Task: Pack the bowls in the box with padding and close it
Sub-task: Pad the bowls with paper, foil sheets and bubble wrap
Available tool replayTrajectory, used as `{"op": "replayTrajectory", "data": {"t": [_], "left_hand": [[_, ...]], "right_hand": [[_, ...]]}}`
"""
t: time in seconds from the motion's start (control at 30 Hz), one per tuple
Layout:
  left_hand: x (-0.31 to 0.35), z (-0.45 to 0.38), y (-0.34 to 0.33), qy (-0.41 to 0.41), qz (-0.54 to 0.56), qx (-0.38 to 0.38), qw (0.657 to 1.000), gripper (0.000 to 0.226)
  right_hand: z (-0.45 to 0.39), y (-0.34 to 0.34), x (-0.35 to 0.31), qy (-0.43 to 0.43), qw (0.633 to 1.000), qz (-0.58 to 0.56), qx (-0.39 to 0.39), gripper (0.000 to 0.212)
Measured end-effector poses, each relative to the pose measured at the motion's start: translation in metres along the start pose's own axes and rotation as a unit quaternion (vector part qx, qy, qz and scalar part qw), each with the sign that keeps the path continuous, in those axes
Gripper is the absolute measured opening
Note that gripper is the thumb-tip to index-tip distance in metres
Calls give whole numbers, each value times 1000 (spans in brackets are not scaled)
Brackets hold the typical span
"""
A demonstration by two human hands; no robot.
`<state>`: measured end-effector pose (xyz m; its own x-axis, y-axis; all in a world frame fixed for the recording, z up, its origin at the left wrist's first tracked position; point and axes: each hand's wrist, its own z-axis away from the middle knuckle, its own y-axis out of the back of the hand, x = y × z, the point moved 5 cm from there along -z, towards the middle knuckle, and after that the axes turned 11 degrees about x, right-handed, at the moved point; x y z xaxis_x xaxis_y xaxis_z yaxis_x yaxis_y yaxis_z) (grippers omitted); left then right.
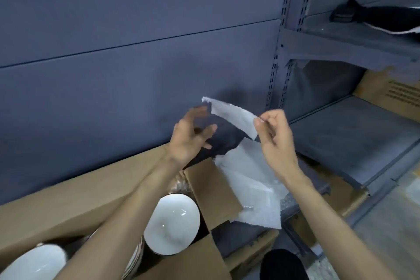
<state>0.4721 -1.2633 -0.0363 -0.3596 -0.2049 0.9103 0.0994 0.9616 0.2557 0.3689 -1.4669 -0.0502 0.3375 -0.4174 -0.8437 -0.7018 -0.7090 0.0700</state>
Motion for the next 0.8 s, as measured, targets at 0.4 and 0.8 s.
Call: {"op": "replayTrajectory", "data": {"t": [0.4,0.8], "left_hand": [[10,69,256,20,-25,122,992,71],[-51,172,383,84,-182,245,949,14]], "right_hand": [[79,-162,-137,74,955,-188,-217,9],[191,-291,-122,140,905,46,-399,19]]}}
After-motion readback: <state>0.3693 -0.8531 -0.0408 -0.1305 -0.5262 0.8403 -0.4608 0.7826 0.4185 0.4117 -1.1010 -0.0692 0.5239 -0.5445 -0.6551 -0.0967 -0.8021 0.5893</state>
